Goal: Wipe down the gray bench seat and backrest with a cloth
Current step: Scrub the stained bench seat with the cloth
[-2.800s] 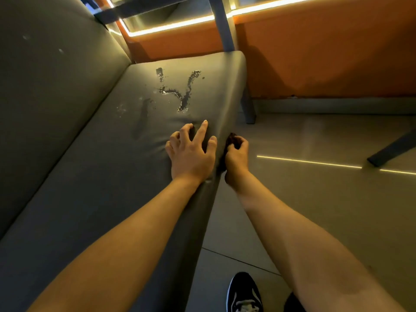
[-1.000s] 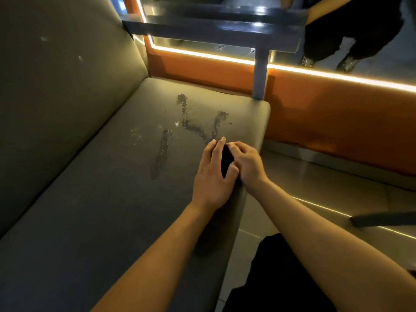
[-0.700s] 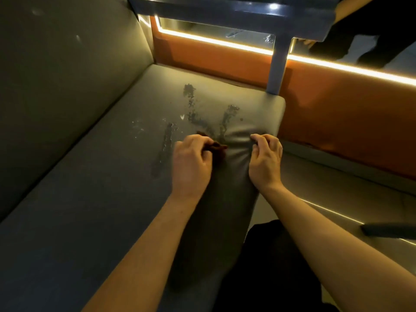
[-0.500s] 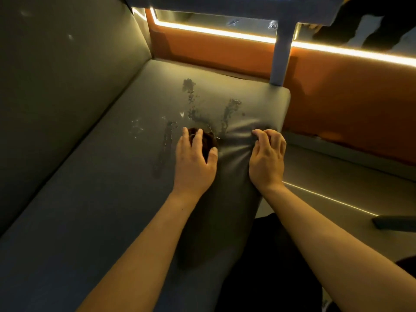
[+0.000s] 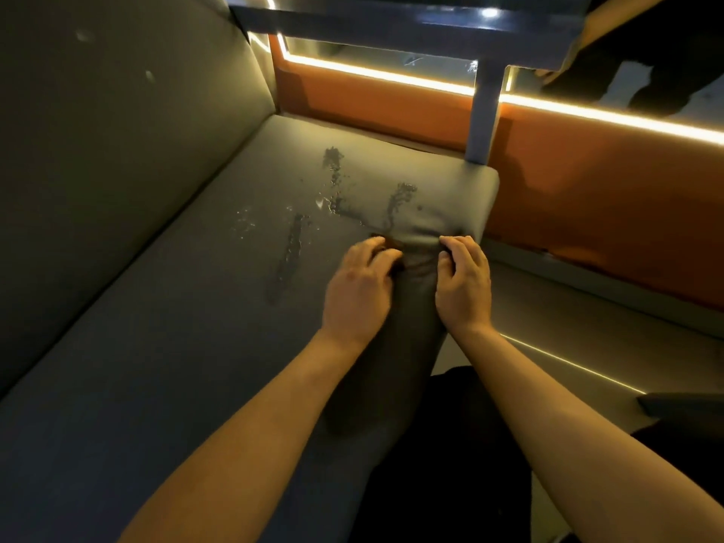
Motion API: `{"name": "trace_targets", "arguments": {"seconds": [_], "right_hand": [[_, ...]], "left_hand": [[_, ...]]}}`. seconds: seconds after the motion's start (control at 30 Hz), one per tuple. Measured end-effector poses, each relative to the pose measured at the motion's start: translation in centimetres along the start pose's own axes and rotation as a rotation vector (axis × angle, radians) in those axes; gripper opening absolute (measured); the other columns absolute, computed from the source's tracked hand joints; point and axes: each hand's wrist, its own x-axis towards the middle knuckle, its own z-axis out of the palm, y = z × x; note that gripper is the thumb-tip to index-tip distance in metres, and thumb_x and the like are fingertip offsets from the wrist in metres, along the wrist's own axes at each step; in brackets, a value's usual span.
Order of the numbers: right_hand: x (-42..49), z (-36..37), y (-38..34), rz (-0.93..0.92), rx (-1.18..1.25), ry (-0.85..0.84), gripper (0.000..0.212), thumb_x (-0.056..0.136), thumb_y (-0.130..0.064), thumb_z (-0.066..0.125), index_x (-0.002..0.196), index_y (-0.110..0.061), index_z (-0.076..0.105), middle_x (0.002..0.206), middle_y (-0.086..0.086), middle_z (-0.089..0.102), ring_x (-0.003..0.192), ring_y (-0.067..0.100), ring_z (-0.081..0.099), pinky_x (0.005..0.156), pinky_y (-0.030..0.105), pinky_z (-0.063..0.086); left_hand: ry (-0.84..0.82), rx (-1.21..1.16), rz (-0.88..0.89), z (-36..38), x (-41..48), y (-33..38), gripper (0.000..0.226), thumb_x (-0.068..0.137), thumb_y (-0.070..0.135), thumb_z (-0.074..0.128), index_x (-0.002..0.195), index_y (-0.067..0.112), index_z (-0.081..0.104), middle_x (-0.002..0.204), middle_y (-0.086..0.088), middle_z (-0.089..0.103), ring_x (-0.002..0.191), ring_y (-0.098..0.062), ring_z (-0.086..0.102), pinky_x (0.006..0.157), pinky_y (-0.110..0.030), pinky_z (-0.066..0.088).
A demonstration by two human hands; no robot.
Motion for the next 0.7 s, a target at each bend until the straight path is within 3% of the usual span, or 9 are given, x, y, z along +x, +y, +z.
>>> {"name": "trace_targets", "arguments": {"seconds": [0.17,0.33,0.47,0.6,0.7], "right_hand": [[0.1,-0.1,-0.3,0.021,-0.034,-0.035,0.031,0.108,-0.019,0.045,0.132,-0.009,0.061,0.132,0.006,0.058,0.131,0.023,0.046,0.109,0.024,0.031],[0.7,-1.0,0.2,0.045,0.065,-0.068,0.028,0.103,-0.012,0.051,0.126,-0.008,0.067,0.125,0.008,0.065,0.126,0.027,0.054,0.112,0.036,0.039],[1.2,-2.2,0.9,0.154,0.154,-0.145,0.032,0.095,-0.008,0.056,0.121,-0.018,0.072,0.124,0.004,0.070,0.126,0.024,0.059,0.110,0.044,0.044],[0.6,-2.5,0.7,0.093,0.094,-0.166,0.033,0.104,-0.011,0.050,0.132,-0.014,0.066,0.141,0.006,0.062,0.143,0.021,0.043,0.118,0.031,0.031],[0.4,-2.6,-0.1,0.037,-0.094,-0.181,0.039,0.108,-0.014,0.040,0.143,-0.014,0.057,0.151,0.001,0.052,0.149,0.016,0.033,0.118,0.031,0.028]], "left_hand": [[0.122,-0.008,-0.347,-1.1,2.1,-3.4,0.034,0.102,0.018,0.057,0.136,0.014,0.059,0.146,-0.012,0.050,0.136,-0.027,0.048,0.111,-0.033,0.040],[0.055,-0.119,-0.184,2.5,2.2,3.6,0.031,0.096,0.013,0.060,0.127,0.014,0.067,0.135,-0.012,0.059,0.125,-0.029,0.057,0.106,-0.038,0.045],[-0.039,-0.192,-0.070,3.7,1.0,7.7,0.037,0.098,0.010,0.057,0.135,0.014,0.063,0.140,-0.011,0.056,0.128,-0.028,0.055,0.107,-0.039,0.045],[-0.054,-0.088,0.011,2.0,0.8,4.2,0.039,0.093,0.003,0.057,0.129,0.014,0.066,0.140,-0.011,0.056,0.130,-0.029,0.052,0.110,-0.041,0.045],[0.110,-0.001,-0.176,0.1,0.9,-0.9,0.041,0.090,-0.001,0.057,0.127,0.012,0.068,0.140,-0.012,0.057,0.131,-0.031,0.052,0.111,-0.037,0.041]]}}
